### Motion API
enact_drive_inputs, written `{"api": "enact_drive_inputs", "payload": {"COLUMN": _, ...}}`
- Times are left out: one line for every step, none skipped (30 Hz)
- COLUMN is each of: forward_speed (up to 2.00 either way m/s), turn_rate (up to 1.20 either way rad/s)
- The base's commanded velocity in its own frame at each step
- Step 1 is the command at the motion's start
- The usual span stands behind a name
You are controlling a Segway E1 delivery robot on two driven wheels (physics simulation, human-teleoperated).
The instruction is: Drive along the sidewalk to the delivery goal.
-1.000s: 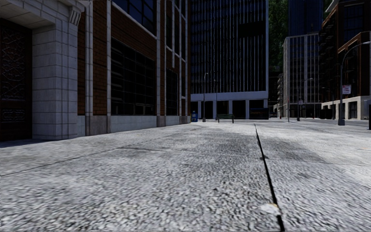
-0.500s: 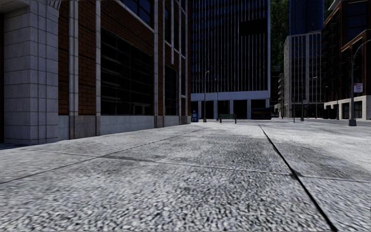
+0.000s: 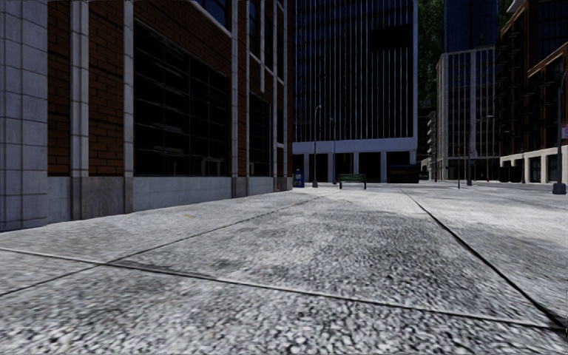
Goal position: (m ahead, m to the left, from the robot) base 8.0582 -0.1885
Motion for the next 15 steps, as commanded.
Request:
{"api": "enact_drive_inputs", "payload": {"forward_speed": 2.00, "turn_rate": 0.00}}
{"api": "enact_drive_inputs", "payload": {"forward_speed": 2.00, "turn_rate": 0.00}}
{"api": "enact_drive_inputs", "payload": {"forward_speed": 2.00, "turn_rate": 0.00}}
{"api": "enact_drive_inputs", "payload": {"forward_speed": 2.00, "turn_rate": 0.00}}
{"api": "enact_drive_inputs", "payload": {"forward_speed": 2.00, "turn_rate": 0.00}}
{"api": "enact_drive_inputs", "payload": {"forward_speed": 2.00, "turn_rate": 0.00}}
{"api": "enact_drive_inputs", "payload": {"forward_speed": 2.00, "turn_rate": 0.00}}
{"api": "enact_drive_inputs", "payload": {"forward_speed": 2.00, "turn_rate": 0.00}}
{"api": "enact_drive_inputs", "payload": {"forward_speed": 2.00, "turn_rate": 0.00}}
{"api": "enact_drive_inputs", "payload": {"forward_speed": 2.00, "turn_rate": 0.00}}
{"api": "enact_drive_inputs", "payload": {"forward_speed": 2.00, "turn_rate": 0.00}}
{"api": "enact_drive_inputs", "payload": {"forward_speed": 2.00, "turn_rate": 0.00}}
{"api": "enact_drive_inputs", "payload": {"forward_speed": 2.00, "turn_rate": 0.00}}
{"api": "enact_drive_inputs", "payload": {"forward_speed": 2.00, "turn_rate": 0.00}}
{"api": "enact_drive_inputs", "payload": {"forward_speed": 2.00, "turn_rate": 0.00}}
